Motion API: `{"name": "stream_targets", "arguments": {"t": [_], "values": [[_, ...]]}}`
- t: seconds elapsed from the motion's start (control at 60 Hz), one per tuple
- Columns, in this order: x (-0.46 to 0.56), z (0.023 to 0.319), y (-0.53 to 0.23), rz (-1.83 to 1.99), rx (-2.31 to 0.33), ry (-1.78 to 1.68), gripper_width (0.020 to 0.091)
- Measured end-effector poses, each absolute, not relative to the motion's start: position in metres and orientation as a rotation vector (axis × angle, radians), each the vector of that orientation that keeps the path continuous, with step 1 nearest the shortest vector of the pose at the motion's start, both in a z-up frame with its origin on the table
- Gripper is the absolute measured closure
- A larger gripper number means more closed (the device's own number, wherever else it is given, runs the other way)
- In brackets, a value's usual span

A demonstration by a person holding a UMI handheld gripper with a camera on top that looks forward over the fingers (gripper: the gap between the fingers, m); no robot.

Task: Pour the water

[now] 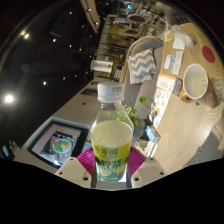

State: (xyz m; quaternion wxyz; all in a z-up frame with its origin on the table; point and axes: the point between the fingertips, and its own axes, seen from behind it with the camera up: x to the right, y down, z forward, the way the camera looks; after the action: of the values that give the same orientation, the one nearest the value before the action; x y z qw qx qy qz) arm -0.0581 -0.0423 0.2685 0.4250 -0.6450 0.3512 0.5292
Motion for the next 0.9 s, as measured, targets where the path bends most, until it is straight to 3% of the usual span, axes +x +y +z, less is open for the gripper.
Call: {"name": "stream_targets", "arguments": {"t": [0.267,0.383,0.5,0.683,0.9], "values": [[0.016,0.239,-0.029,1.776,-1.28,1.389,0.0715],[0.021,0.219,-0.02,1.859,-1.253,1.486,0.0713],[0.02,0.219,-0.026,1.863,-1.3,1.477,0.0712],[0.016,0.226,-0.035,1.763,-1.488,1.329,0.0712],[0.074,0.285,-0.03,1.18,-1.742,0.719,0.0713]]}}
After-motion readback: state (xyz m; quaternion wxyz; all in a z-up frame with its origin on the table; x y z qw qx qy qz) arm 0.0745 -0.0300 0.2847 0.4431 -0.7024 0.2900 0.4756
